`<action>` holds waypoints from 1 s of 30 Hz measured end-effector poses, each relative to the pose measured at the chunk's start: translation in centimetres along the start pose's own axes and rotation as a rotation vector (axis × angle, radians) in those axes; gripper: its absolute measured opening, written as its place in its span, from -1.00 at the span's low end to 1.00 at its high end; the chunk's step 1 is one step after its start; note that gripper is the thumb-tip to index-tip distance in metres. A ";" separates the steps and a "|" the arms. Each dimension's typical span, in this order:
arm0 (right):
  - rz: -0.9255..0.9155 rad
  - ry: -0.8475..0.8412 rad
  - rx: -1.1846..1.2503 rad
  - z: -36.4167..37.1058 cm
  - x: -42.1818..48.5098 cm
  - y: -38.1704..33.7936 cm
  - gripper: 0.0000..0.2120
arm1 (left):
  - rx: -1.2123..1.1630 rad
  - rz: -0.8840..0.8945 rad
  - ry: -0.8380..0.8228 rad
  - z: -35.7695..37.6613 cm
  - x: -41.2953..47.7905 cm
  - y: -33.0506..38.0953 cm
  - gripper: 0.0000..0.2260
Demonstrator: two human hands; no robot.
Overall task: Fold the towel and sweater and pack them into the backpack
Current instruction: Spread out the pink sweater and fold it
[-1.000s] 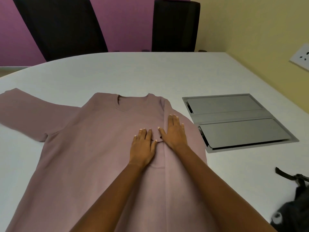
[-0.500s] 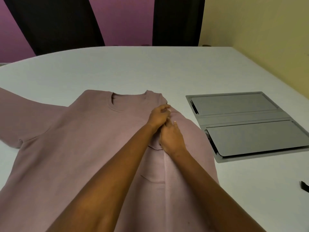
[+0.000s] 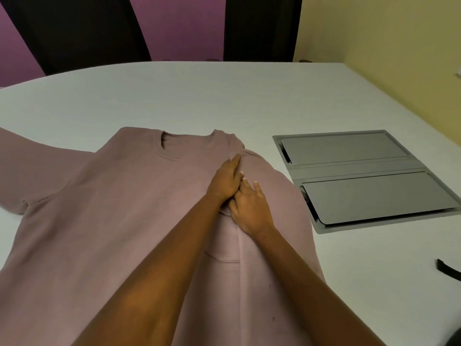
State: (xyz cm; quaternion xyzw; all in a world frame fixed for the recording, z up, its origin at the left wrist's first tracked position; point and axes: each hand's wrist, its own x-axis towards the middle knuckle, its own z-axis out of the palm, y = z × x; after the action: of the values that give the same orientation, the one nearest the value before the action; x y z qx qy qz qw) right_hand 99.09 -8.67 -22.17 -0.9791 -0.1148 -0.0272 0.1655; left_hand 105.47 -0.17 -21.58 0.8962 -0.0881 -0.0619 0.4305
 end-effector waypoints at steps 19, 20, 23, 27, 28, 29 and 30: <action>0.178 -0.061 -0.096 0.5 -15.8 -3.9 -0.47 | 0.697 -0.144 -0.051 -2.2 -19.3 -4.4 -0.27; 0.181 -0.055 -0.108 0.7 -17.0 -4.3 -0.47 | 0.699 -0.173 -0.052 -2.5 -20.4 -4.9 -0.33; 0.195 -0.025 -0.111 1.0 -19.7 -5.2 -0.47 | 0.665 -0.205 -0.025 -4.1 -24.2 -5.7 -0.29; 0.202 -0.041 -0.116 1.0 -22.3 -6.0 -0.46 | 0.569 -0.320 0.030 -5.3 -28.7 -7.4 0.08; 0.196 -0.035 -0.119 0.9 -22.9 -6.1 -0.46 | 0.557 -0.334 0.063 -5.6 -29.9 -7.6 0.09; 0.193 -0.028 -0.123 0.9 -23.3 -6.1 -0.46 | 0.551 -0.351 0.082 -5.8 -31.1 -7.7 0.06; 0.189 -0.016 -0.126 0.8 -23.7 -6.1 -0.47 | 0.576 -0.373 0.096 -6.0 -32.4 -7.8 0.01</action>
State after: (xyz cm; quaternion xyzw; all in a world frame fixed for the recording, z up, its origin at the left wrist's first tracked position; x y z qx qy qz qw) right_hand 74.65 -7.95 -23.18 -0.9942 -0.0214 -0.0108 0.1044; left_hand 75.78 16.05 -22.83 0.9834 0.0836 -0.0701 0.1449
